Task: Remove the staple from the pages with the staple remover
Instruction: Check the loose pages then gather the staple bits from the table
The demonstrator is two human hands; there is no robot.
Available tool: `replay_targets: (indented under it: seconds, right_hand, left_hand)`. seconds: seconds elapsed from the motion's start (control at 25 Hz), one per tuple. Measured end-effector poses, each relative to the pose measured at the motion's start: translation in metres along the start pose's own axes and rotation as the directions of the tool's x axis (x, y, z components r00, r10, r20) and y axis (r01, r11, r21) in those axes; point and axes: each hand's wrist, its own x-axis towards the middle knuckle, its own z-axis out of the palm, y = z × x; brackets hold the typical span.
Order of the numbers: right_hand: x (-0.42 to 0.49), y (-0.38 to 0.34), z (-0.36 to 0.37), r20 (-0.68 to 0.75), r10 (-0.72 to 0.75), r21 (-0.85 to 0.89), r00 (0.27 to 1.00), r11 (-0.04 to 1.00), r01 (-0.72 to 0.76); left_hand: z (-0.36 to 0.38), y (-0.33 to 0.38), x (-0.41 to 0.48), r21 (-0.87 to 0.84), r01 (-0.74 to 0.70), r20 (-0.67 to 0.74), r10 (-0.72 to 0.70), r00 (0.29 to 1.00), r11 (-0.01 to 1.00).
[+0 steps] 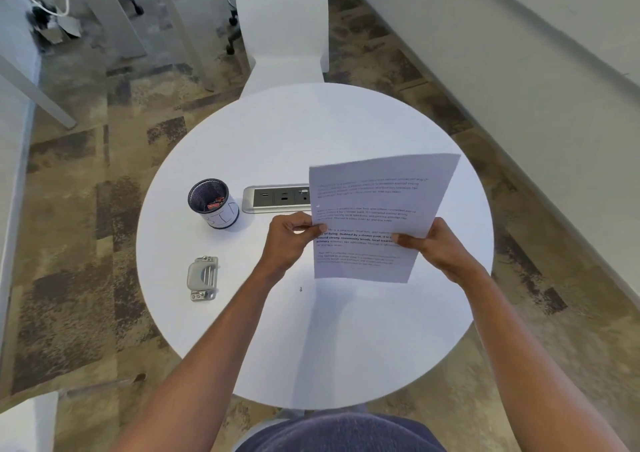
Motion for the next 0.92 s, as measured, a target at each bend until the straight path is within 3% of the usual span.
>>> replay_targets:
  seconds: [0.24,0.4,0.52,0.76,0.92]
  right_hand:
    - [-0.004,-0.003,-0.001,0.011,-0.086,0.043,0.996,0.995,0.085]
    - [-0.007,0.015,-0.002,0.078,-0.003,-0.042,0.997,0.999,0.006]
    - [-0.007,0.03,-0.004,0.064,0.044,-0.116,0.997,0.993,-0.036]
    - [-0.008,0.014,-0.006,0.038,-0.041,-0.038,0.998,0.998,0.042]
    - [-0.006,0.013,-0.005,0.086,0.014,-0.098,0.996,0.995,-0.005]
  left_hand:
    - [-0.002,0.002,-0.004,0.02,-0.063,0.011,0.062,0.998,0.998]
    - [-0.004,-0.013,-0.011,0.18,-0.053,0.052,0.044,0.998,0.982]
    - [-0.004,-0.025,-0.016,0.158,-0.019,0.047,0.012,0.999,0.987]
    - [-0.005,-0.012,-0.012,0.091,-0.061,0.023,0.059,0.998,0.994]
    - [-0.008,-0.013,-0.01,0.169,-0.031,0.054,0.023,0.998,0.985]
